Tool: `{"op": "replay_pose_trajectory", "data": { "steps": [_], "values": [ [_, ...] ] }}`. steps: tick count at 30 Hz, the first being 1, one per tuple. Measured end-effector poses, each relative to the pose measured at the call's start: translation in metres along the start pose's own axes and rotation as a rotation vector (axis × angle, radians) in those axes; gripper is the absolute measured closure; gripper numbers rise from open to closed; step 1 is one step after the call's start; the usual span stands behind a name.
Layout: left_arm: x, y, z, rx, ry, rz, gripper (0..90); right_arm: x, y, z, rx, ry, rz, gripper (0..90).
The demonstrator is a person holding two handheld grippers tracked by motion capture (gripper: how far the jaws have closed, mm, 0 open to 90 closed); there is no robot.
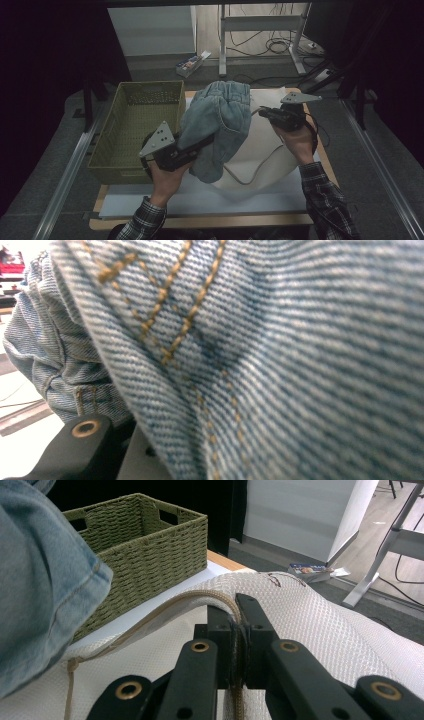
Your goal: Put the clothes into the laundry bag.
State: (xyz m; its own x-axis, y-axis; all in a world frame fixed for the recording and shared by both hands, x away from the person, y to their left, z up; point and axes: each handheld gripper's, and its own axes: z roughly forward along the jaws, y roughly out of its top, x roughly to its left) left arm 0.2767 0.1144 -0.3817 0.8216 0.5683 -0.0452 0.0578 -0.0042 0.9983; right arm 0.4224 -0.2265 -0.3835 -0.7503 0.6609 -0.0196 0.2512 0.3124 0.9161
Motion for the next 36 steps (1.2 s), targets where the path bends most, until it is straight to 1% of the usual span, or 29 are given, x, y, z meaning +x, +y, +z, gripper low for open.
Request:
{"op": "replay_pose_trajectory", "data": {
  "steps": [3, 4, 5, 8, 11, 14, 17, 20, 24, 25, 27, 28, 29, 31, 33, 36],
  "values": [
    [-0.002, -0.003, 0.003, 0.0, -0.006, -0.01, 70.9, 0.0, 0.0, 0.0, 0.0, 0.0, 0.001, 84.7],
    [-0.004, -0.008, 0.006, 0.008, -0.015, -0.02, 70.8, 0.0, 0.0, 0.0, 0.0, 0.0, 0.001, 84.7],
    [-0.004, -0.008, 0.006, 0.008, -0.015, -0.02, 70.8, 0.0, 0.0, 0.0, 0.0, 0.0, 0.001, 84.7],
    [-0.007, -0.016, 0.012, 0.029, -0.03, -0.032, 70.8, -0.001, 0.0, 0.0, 0.003, 0.002, 0.002, 84.8],
    [-0.01, -0.023, 0.019, 0.049, -0.035, -0.02, 70.8, -0.001, 0.0, 0.0, 0.005, 0.002, 0.005, 84.7],
    [-0.012, -0.027, 0.022, 0.063, -0.04, -0.021, 70.8, -0.001, 0.0, 0.0, 0.005, 0.001, 0.007, 84.7],
    [-0.013, -0.034, 0.026, 0.082, -0.035, -0.008, 70.8, -0.001, -0.001, 0.0, 0.005, -0.001, 0.006, 84.8],
    [-0.013, -0.039, 0.03, 0.096, -0.033, -0.016, 70.8, 0.0, 0.0, 0.0, 0.005, -0.003, 0.007, 84.8],
    [-0.012, -0.048, 0.034, 0.127, -0.032, -0.018, 70.6, 0.0, 0.0, 0.0, 0.005, -0.005, 0.006, 84.9],
    [-0.013, -0.053, 0.037, 0.142, -0.036, -0.024, 70.6, 0.0, 0.0, 0.0, 0.005, -0.005, 0.005, 84.9],
    [-0.013, -0.055, 0.038, 0.149, -0.038, -0.025, 70.6, 0.0, 0.0, 0.0, 0.005, -0.004, 0.004, 84.9],
    [-0.013, -0.058, 0.041, 0.165, -0.044, -0.024, 70.6, 0.0, 0.0, 0.0, 0.006, -0.005, 0.002, 84.9],
    [-0.013, -0.058, 0.041, 0.165, -0.044, -0.024, 70.6, 0.0, 0.0, 0.0, 0.006, -0.005, 0.002, 84.9],
    [-0.014, -0.063, 0.045, 0.187, -0.051, -0.019, 70.6, 0.001, 0.0, 0.0, 0.006, -0.006, 0.0, 84.8],
    [-0.015, -0.064, 0.047, 0.194, -0.053, -0.017, 70.4, 0.001, 0.0, 0.0, 0.006, -0.006, -0.001, 84.9],
    [-0.015, -0.069, 0.05, 0.206, -0.06, -0.025, 70.4, 0.001, 0.0, 0.0, 0.006, -0.006, -0.001, 84.9]
  ]
}}
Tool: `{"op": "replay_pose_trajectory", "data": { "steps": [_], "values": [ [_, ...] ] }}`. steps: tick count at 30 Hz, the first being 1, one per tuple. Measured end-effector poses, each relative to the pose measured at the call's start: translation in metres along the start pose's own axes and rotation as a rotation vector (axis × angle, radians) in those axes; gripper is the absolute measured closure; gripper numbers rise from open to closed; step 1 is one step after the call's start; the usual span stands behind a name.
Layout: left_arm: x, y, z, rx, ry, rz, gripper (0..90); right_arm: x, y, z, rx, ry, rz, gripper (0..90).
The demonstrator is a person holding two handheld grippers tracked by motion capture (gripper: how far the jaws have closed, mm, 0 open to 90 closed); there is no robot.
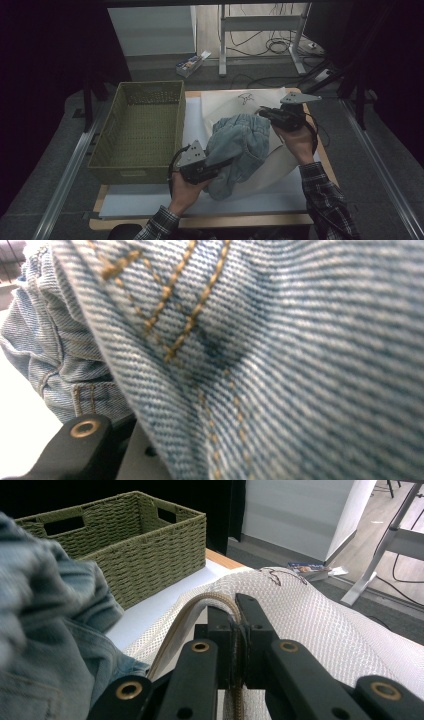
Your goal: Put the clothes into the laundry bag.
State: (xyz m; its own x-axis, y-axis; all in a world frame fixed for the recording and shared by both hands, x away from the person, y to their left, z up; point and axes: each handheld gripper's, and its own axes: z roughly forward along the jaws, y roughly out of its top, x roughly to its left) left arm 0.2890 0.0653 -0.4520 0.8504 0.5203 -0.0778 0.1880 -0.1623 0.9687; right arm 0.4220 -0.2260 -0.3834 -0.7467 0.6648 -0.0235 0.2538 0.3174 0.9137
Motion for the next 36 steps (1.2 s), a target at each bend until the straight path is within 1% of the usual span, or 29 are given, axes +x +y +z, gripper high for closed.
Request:
{"op": "replay_pose_trajectory", "data": {
  "steps": [6, 9, 14, 16, 24, 30, 34, 36],
  "values": [
    [0.0, -0.008, 0.01, 0.032, -0.021, -0.017, 70.3, 0.001, 0.001, 0.0, 0.0, 0.001, -0.002, 84.9],
    [-0.001, -0.01, 0.012, 0.038, -0.03, -0.017, 70.3, 0.001, 0.001, 0.0, 0.001, 0.002, -0.004, 84.9],
    [-0.005, -0.011, 0.018, 0.055, -0.049, -0.007, 70.1, 0.003, 0.001, 0.001, 0.004, 0.003, -0.006, 84.9],
    [-0.006, -0.012, 0.02, 0.06, -0.058, -0.01, 70.1, 0.003, 0.002, 0.001, 0.003, 0.003, -0.008, 84.9],
    [-0.004, -0.016, 0.024, 0.074, -0.075, -0.033, 70.1, 0.003, 0.003, 0.0, 0.005, 0.002, -0.007, 85.1],
    [-0.003, -0.021, 0.029, 0.111, -0.095, -0.03, 70.1, 0.004, 0.003, -0.001, 0.01, 0.003, -0.011, 85.1],
    [-0.001, -0.023, 0.032, 0.13, -0.117, -0.031, 70.2, 0.004, 0.004, -0.001, 0.017, 0.005, -0.017, 85.2],
    [-0.001, -0.024, 0.033, 0.14, -0.126, -0.025, 70.2, 0.005, 0.004, 0.0, 0.021, 0.008, -0.021, 85.2]
  ]
}}
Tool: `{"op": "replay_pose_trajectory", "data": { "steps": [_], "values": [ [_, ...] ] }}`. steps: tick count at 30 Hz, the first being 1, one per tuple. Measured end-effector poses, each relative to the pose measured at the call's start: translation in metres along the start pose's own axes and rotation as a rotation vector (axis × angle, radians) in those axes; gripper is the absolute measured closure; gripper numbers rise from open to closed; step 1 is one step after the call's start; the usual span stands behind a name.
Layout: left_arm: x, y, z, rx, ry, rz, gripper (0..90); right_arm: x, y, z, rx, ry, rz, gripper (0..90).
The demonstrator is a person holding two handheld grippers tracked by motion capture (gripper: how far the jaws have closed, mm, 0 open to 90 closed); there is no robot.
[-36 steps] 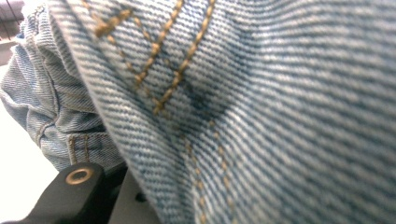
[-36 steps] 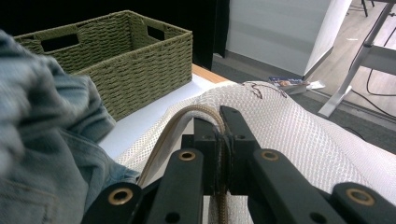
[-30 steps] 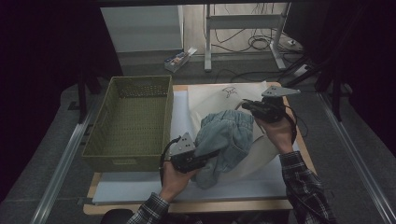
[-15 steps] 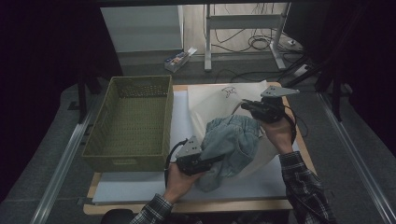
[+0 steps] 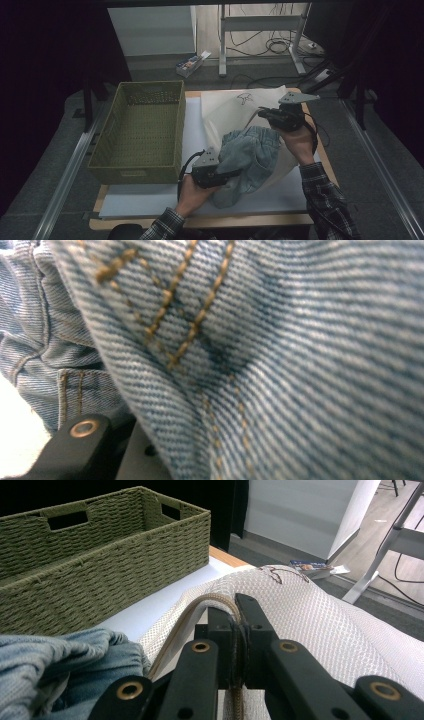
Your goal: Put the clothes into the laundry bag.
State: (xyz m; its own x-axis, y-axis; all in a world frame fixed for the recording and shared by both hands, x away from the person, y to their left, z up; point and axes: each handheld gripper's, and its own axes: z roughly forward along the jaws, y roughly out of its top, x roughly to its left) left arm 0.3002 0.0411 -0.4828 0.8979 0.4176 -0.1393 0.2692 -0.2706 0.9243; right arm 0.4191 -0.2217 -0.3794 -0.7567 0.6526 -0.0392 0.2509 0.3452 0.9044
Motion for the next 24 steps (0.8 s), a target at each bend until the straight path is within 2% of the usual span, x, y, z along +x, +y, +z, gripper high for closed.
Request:
{"op": "replay_pose_trajectory", "data": {
  "steps": [4, 10, 19, 24],
  "values": [
    [0.0, 0.0, 0.0, 0.016, -0.015, 0.024, 70.2, 0.001, 0.001, 0.0, 0.002, 0.011, -0.006, 85.2],
    [0.001, 0.001, -0.001, 0.03, -0.017, 0.029, 70.3, -0.001, 0.002, -0.002, 0.009, 0.027, -0.015, 85.2],
    [0.005, 0.005, 0.006, 0.088, 0.012, 0.004, 70.3, 0.006, 0.003, 0.001, 0.032, 0.035, -0.044, 85.4],
    [0.007, 0.012, 0.009, 0.115, 0.05, -0.007, 70.3, 0.012, 0.005, 0.002, 0.037, 0.04, -0.059, 85.5]
  ]
}}
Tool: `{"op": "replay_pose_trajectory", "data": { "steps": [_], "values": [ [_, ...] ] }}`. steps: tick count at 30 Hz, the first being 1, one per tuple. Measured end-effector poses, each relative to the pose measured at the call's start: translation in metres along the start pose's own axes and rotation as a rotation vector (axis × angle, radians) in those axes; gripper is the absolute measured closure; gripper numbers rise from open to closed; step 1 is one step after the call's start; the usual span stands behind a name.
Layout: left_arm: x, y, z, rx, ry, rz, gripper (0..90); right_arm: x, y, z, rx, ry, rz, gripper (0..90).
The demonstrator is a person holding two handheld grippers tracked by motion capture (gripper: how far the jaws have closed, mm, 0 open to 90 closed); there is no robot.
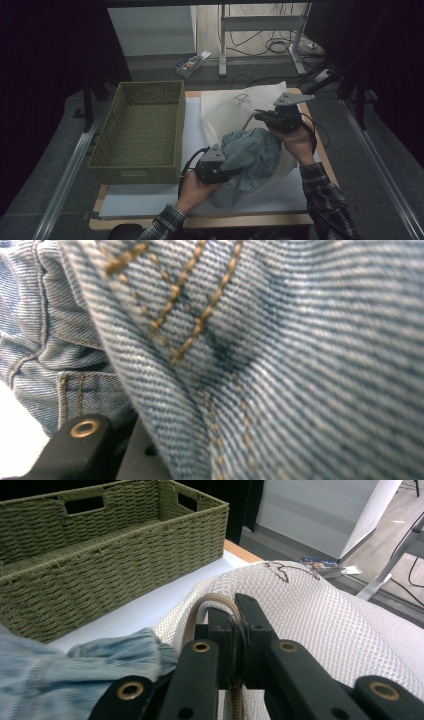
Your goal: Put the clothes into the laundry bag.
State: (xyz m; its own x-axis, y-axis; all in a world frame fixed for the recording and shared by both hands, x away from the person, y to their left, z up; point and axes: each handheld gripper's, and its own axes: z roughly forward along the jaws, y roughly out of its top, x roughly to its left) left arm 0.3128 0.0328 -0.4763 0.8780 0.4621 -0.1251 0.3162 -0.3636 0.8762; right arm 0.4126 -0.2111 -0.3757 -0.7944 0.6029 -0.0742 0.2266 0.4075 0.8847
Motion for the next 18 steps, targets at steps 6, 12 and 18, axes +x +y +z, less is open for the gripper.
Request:
{"op": "replay_pose_trajectory", "data": {
  "steps": [6, 12, 18],
  "values": [
    [0.007, 0.0, -0.004, 0.0, 0.05, -0.057, 70.6, 0.0, 0.0, -0.001, 0.001, -0.009, 0.003, 86.1],
    [0.02, -0.007, -0.007, 0.032, 0.127, -0.112, 70.9, -0.002, -0.001, -0.001, 0.0, -0.01, 0.011, 86.3],
    [0.023, -0.007, -0.004, 0.044, 0.159, -0.147, 70.9, 0.003, 0.0, 0.002, 0.014, -0.003, -0.005, 86.3]
  ]
}}
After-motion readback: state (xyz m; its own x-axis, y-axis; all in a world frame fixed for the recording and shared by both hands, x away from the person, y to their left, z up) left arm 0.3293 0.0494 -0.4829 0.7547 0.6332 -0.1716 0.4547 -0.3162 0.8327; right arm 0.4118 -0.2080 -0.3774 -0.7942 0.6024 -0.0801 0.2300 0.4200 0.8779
